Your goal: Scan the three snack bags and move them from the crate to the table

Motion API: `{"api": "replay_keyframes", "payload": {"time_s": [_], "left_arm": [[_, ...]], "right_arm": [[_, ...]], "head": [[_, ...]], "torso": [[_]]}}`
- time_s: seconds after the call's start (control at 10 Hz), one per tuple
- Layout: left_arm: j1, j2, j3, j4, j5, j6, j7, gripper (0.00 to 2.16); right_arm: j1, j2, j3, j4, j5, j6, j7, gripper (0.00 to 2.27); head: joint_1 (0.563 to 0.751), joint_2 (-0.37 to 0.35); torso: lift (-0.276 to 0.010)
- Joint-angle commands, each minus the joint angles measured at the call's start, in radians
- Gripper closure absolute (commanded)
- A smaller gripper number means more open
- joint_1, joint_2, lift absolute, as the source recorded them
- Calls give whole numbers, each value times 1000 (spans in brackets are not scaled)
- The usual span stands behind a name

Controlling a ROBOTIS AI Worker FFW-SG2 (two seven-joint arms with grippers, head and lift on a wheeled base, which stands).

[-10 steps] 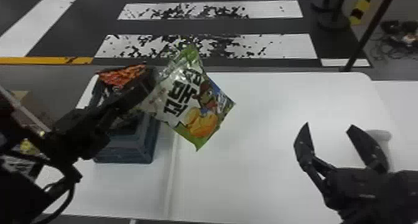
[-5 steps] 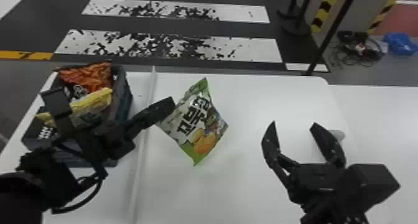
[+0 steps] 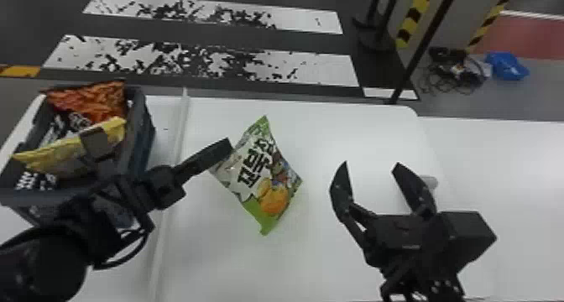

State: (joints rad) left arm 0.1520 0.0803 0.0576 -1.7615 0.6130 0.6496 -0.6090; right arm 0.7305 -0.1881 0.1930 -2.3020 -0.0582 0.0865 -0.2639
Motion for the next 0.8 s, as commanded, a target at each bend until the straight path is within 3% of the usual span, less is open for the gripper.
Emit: {"api": "replay_keyframes", "payload": {"time_s": [0.0, 0.5, 0.7], "left_arm": [[-37, 0, -47, 71, -41, -49, 15, 2101], [-117, -7, -248, 255, -114, -233, 60, 2091], [-135, -16, -346, 320, -180, -310, 117, 2081]], "right_arm": [[-5, -2, 0, 1, 0, 5, -1, 124], [-40, -1, 14, 32, -3, 14, -3, 124], [-48, -2, 25, 45, -2, 14, -3, 124]], "head": [[695, -124], [695, -187], [695, -218]], "torso": [[-62], [-62], [-62]]}}
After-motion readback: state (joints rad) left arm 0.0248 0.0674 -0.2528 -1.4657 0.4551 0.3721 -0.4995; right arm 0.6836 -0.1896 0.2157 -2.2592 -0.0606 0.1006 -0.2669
